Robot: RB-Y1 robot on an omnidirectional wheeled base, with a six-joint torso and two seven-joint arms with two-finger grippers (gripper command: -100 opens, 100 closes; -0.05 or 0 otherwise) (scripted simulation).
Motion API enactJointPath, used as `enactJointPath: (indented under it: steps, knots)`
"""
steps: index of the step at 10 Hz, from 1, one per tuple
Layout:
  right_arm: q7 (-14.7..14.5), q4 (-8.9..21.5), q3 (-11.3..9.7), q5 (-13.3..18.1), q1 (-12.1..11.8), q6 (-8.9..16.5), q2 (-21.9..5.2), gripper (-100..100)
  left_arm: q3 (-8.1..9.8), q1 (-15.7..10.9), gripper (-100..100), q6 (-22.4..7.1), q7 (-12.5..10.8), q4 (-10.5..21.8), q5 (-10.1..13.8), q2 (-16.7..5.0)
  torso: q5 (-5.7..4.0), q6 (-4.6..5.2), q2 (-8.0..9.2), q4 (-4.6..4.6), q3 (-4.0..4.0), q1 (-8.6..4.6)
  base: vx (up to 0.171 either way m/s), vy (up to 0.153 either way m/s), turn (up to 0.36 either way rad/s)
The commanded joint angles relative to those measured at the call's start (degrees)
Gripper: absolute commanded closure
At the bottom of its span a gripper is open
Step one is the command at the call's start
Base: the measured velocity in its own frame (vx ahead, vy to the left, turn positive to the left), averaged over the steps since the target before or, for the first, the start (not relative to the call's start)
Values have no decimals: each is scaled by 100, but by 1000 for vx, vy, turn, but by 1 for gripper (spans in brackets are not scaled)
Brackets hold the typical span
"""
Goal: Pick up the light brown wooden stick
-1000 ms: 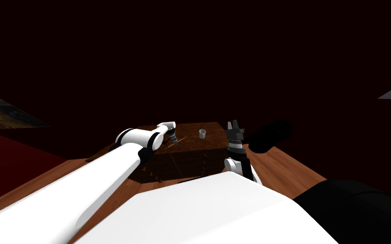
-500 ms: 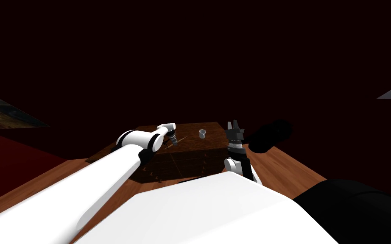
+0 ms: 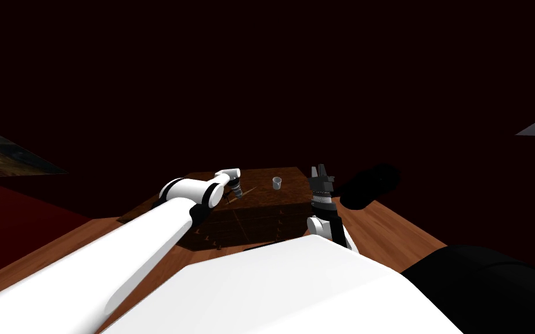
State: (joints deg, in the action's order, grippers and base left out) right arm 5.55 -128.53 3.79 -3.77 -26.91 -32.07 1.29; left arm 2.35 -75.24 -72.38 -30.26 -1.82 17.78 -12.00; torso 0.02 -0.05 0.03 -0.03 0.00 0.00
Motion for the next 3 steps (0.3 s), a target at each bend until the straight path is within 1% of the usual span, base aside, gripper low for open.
enactJointPath:
  steps: [1,2,3]
  knots:
    - [0,0,0,0,0,0,0,0,-9,-173,100,-147,-37,23,28,-25,0,0,0,0,0,0,0,0,0]
    - [0,0,0,0,0,0,0,0,4,-176,100,3,3,135,24,-11,-3,3,0,7,4,-3,0,0,0]
    - [0,0,0,0,0,0,0,0,6,-206,0,6,4,148,29,-14,-1,0,2,1,1,-2,0,0,0]
